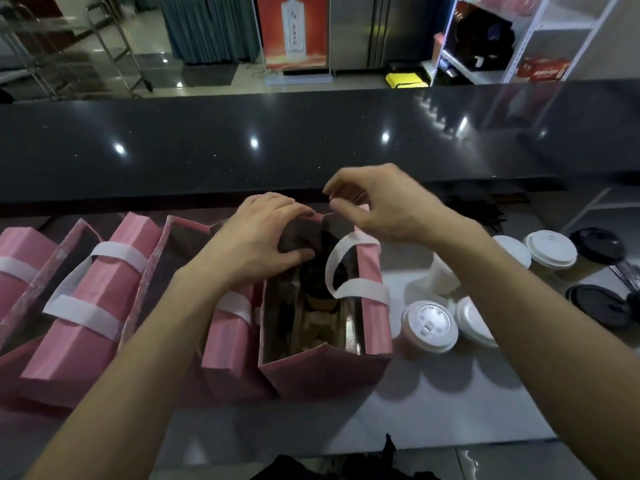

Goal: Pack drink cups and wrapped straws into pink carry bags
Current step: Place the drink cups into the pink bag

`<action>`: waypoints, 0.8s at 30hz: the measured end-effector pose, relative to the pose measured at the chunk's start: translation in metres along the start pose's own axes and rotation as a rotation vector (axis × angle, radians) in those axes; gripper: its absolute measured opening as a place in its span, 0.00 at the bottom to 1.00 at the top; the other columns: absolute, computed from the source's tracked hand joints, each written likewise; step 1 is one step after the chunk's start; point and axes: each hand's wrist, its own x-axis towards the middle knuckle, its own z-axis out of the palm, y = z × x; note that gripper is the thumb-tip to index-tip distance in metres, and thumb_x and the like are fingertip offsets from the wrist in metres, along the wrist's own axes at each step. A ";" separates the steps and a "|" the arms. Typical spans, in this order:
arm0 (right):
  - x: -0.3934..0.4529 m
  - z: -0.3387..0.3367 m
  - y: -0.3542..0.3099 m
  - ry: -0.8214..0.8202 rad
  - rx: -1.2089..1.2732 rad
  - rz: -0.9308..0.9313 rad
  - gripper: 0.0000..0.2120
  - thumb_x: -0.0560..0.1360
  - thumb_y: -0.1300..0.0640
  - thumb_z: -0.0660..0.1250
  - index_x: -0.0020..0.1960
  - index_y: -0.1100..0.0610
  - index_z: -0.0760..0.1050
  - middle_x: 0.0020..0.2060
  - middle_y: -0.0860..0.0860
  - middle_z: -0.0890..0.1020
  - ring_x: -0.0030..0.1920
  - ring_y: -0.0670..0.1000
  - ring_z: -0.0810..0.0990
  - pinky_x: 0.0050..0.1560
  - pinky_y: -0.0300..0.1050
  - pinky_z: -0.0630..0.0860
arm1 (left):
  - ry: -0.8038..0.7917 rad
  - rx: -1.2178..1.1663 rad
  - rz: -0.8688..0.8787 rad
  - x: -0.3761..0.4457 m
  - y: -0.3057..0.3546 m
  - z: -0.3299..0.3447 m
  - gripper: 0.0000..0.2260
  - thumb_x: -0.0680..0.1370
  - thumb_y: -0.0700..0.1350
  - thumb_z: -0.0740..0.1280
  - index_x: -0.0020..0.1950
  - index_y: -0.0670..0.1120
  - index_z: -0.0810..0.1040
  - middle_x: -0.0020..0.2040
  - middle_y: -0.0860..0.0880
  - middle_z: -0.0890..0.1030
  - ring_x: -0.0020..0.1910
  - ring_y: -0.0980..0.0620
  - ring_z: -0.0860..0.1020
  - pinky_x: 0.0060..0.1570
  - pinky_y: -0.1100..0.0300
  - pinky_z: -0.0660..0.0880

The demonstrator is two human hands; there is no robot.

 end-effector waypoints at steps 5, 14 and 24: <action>-0.061 -0.009 0.048 0.133 -0.089 0.284 0.13 0.83 0.58 0.65 0.63 0.50 0.84 0.51 0.46 0.87 0.49 0.50 0.84 0.58 0.49 0.81 | 0.004 0.024 0.086 0.026 0.026 0.004 0.24 0.79 0.60 0.75 0.73 0.53 0.80 0.67 0.53 0.82 0.68 0.50 0.77 0.70 0.50 0.74; -0.129 0.068 0.087 -0.634 -0.377 0.528 0.51 0.62 0.32 0.83 0.78 0.50 0.69 0.68 0.52 0.78 0.65 0.59 0.81 0.62 0.52 0.80 | -0.043 0.102 0.100 0.040 0.044 0.010 0.26 0.80 0.66 0.69 0.73 0.54 0.80 0.68 0.53 0.81 0.66 0.49 0.79 0.65 0.50 0.76; -0.085 0.007 0.050 -0.312 -0.444 0.399 0.36 0.65 0.34 0.77 0.63 0.54 0.72 0.56 0.55 0.81 0.56 0.60 0.81 0.51 0.50 0.77 | -0.110 0.289 -0.029 0.010 0.035 -0.012 0.28 0.81 0.62 0.71 0.79 0.56 0.74 0.69 0.51 0.80 0.68 0.47 0.78 0.66 0.49 0.76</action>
